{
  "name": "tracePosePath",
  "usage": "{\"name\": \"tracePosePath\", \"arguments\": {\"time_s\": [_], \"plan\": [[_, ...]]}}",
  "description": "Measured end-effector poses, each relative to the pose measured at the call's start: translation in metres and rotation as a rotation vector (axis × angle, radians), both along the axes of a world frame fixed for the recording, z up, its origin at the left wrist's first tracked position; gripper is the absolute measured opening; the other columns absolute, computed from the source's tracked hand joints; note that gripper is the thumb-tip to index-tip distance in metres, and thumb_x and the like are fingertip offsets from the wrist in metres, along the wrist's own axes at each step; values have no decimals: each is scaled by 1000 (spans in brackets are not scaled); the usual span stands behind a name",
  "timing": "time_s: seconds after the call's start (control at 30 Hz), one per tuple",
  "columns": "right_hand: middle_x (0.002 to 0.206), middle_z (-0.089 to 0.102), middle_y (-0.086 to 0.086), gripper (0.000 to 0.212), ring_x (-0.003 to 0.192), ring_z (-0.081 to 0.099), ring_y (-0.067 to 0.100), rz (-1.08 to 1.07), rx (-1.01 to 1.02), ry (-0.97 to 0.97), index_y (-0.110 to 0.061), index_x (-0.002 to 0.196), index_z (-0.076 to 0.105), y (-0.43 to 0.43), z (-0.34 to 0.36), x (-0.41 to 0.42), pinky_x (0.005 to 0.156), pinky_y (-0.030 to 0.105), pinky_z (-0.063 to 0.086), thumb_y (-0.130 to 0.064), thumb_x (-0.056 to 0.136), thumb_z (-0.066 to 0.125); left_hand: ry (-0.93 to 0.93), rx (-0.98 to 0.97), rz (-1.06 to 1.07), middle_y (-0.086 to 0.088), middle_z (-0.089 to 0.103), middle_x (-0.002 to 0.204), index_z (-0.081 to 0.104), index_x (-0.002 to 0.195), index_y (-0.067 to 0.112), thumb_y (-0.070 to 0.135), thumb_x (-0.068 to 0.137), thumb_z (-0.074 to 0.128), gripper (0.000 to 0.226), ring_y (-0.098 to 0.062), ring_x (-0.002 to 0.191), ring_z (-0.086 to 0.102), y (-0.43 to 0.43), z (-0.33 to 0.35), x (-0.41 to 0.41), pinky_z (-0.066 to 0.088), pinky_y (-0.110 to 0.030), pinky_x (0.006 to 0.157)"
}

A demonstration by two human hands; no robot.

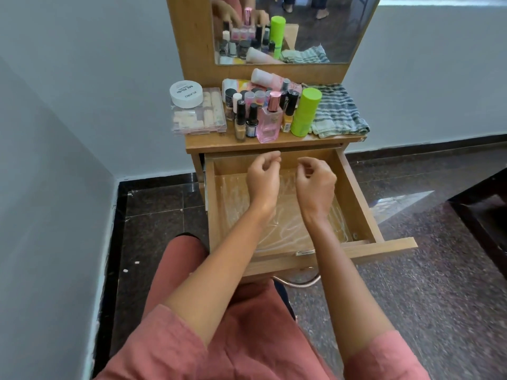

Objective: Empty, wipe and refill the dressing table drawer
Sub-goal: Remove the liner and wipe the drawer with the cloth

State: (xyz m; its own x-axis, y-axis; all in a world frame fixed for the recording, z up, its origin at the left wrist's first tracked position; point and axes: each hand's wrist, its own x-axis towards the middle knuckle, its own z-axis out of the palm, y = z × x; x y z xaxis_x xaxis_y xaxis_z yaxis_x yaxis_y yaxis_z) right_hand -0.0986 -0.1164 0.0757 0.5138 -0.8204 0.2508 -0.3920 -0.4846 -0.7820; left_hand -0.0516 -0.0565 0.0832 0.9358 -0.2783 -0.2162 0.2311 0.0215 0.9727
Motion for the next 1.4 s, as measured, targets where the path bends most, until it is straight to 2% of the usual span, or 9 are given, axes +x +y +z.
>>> {"name": "tracePosePath", "arguments": {"time_s": [0.13, 0.33, 0.47, 0.6, 0.87, 1.0, 1.17, 1.3, 1.4], "plan": [[100, 68, 10, 20, 90, 62, 18, -91, 42, -43, -7, 101, 68, -41, 6, -9, 81, 20, 47, -12, 87, 54, 175, -84, -35, -6, 61, 98, 61, 111, 2, -2, 89, 45, 27, -11, 86, 55, -35, 1, -6, 45, -16, 74], [111, 58, 12, 29, 88, 53, 13, -223, 141, -135, -2, 109, 60, -102, 21, -3, 73, 4, 38, -16, 84, 63, 154, -82, -105, -10, 58, 125, 55, 122, 2, -3, 91, 43, 34, -16, 115, 53, -78, 14, -14, 42, -22, 95], [126, 43, 12, 55, 115, 46, 22, -274, 218, -116, -5, 123, 47, -132, 24, 14, 102, 29, 39, -29, 79, 69, 148, -68, -124, -5, 51, 135, 51, 129, 4, -3, 91, 41, 40, -9, 117, 48, -94, 20, -15, 36, -12, 87], [127, 49, 14, 65, 119, 47, 24, -244, 300, 5, -2, 127, 45, -151, 21, 30, 104, 36, 38, -36, 76, 70, 141, -73, -113, -5, 50, 136, 48, 131, 5, -4, 91, 39, 42, -12, 123, 46, -101, 20, -13, 34, -8, 86], [91, 66, 9, 37, 84, 62, 17, -253, 362, 9, 0, 95, 68, -168, 17, 36, 77, 28, 51, -28, 71, 75, 155, -103, -86, -9, 48, 137, 44, 133, 3, -7, 90, 39, 44, -15, 124, 47, -107, 18, -9, 34, -14, 95], [80, 61, 4, 21, 75, 58, 14, -260, 404, -23, -2, 84, 68, -166, 23, 35, 70, 26, 48, -18, 72, 74, 163, -113, -81, -10, 48, 137, 43, 133, 3, -7, 90, 39, 44, -15, 124, 47, -108, 16, -9, 35, -16, 97], [85, 59, 4, 28, 78, 58, 13, -266, 493, -77, 1, 93, 67, -167, 34, 28, 59, 13, 45, -13, 71, 75, 166, -118, -80, -8, 49, 136, 44, 133, 4, -6, 90, 39, 44, -14, 123, 47, -108, 16, -9, 36, -17, 97], [73, 55, 2, 15, 62, 50, 10, -246, 600, -110, -8, 65, 58, -167, 37, 21, 36, 8, 34, -12, 70, 71, 174, -116, -82, -8, 51, 133, 44, 132, 4, -6, 90, 40, 44, -15, 121, 48, -107, 16, -10, 38, -20, 99], [72, 55, 4, 17, 58, 49, 10, -225, 673, -162, -11, 60, 54, -165, 36, 16, 41, 13, 38, -10, 70, 68, 196, -122, -81, -7, 54, 127, 49, 127, 4, -5, 90, 40, 39, -16, 117, 51, -106, 13, -11, 40, -21, 97]]}}
